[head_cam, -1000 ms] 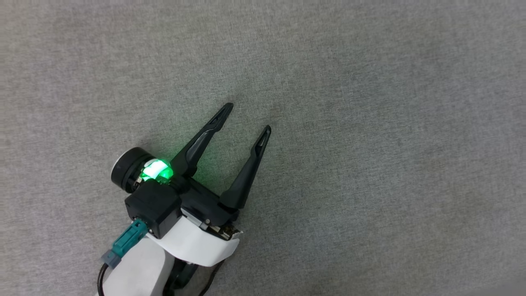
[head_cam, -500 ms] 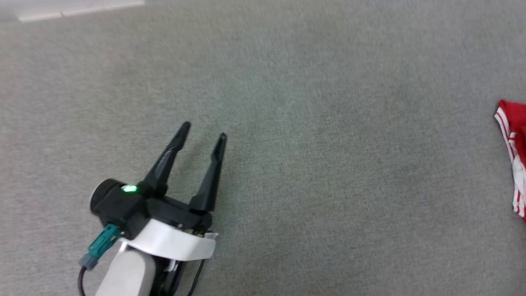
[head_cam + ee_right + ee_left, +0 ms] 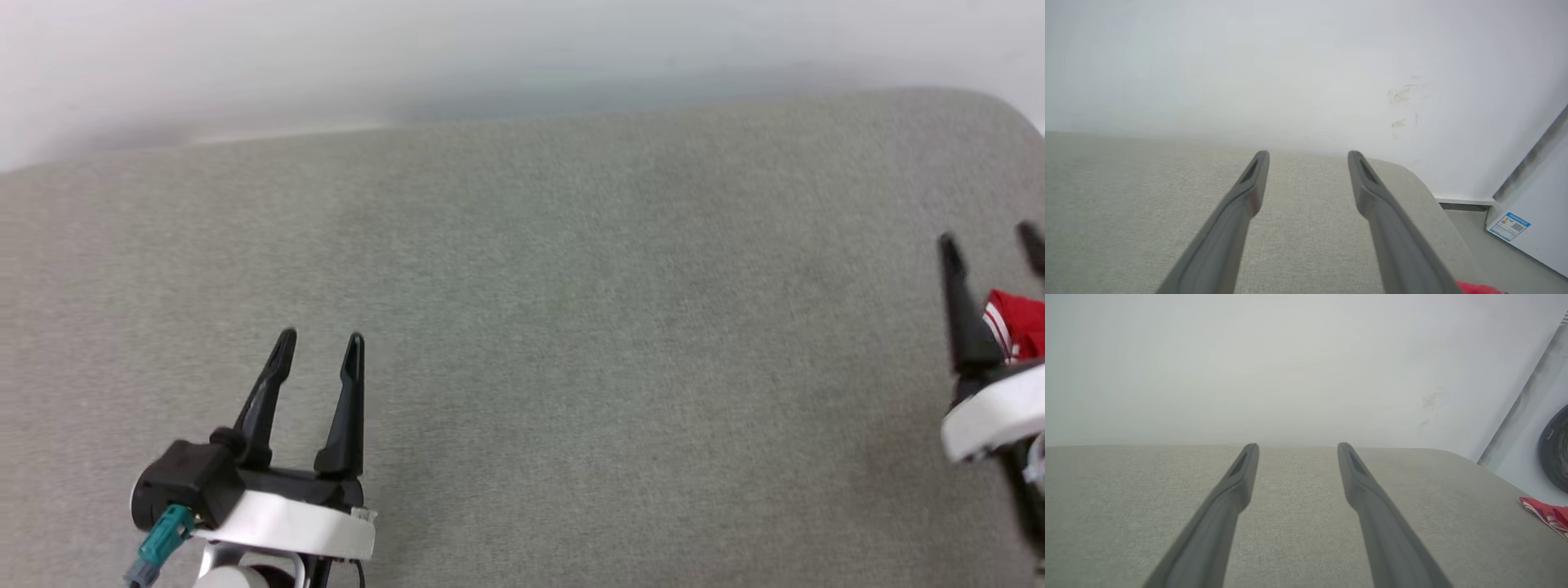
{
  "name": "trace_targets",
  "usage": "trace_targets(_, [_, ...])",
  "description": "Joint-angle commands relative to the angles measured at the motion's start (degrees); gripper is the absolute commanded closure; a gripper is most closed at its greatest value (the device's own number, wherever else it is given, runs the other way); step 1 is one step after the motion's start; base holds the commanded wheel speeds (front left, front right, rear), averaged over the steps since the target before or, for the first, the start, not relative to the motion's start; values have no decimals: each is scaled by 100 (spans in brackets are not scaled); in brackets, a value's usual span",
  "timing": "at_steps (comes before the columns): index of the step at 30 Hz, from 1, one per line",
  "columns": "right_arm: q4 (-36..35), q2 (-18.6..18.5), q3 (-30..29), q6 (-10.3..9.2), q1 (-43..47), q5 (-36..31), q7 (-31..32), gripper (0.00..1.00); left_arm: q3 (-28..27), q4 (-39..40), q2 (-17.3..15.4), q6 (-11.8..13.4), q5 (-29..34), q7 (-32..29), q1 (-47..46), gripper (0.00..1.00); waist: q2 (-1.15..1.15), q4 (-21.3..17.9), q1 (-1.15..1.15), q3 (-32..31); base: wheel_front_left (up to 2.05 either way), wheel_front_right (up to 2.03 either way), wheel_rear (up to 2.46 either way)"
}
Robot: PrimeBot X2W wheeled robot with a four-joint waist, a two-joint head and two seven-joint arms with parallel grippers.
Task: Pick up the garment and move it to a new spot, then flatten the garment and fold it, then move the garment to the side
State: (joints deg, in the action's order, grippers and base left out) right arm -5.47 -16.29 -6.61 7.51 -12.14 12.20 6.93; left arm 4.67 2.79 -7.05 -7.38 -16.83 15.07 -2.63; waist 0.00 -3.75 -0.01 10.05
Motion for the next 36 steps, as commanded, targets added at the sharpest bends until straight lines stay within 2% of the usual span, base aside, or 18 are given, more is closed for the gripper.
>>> trace_targets(1, [-84,149,33,-4,184,44,-133,0,-59,-31,29,-1,43,12,101,0,0,138,1,-168,0,0,0])
trace_targets(5, [-137,544,157,-4,581,123,-521,0,-90,-175,122,-4,81,12,253,0,0,257,1,-323,0,0,0])
trace_targets(9, [-14,763,277,-4,834,243,-843,0,-158,-337,174,-7,88,12,352,0,0,346,1,-447,0,0,0])
trace_targets(22, [718,992,561,-4,1178,226,-1666,0,-294,-617,282,-12,37,12,505,0,0,416,1,-697,0,0,0])
trace_targets(36, [951,1019,687,-4,1061,231,-1758,0,-271,-595,240,-12,0,12,540,0,0,387,1,-730,0,0,0])
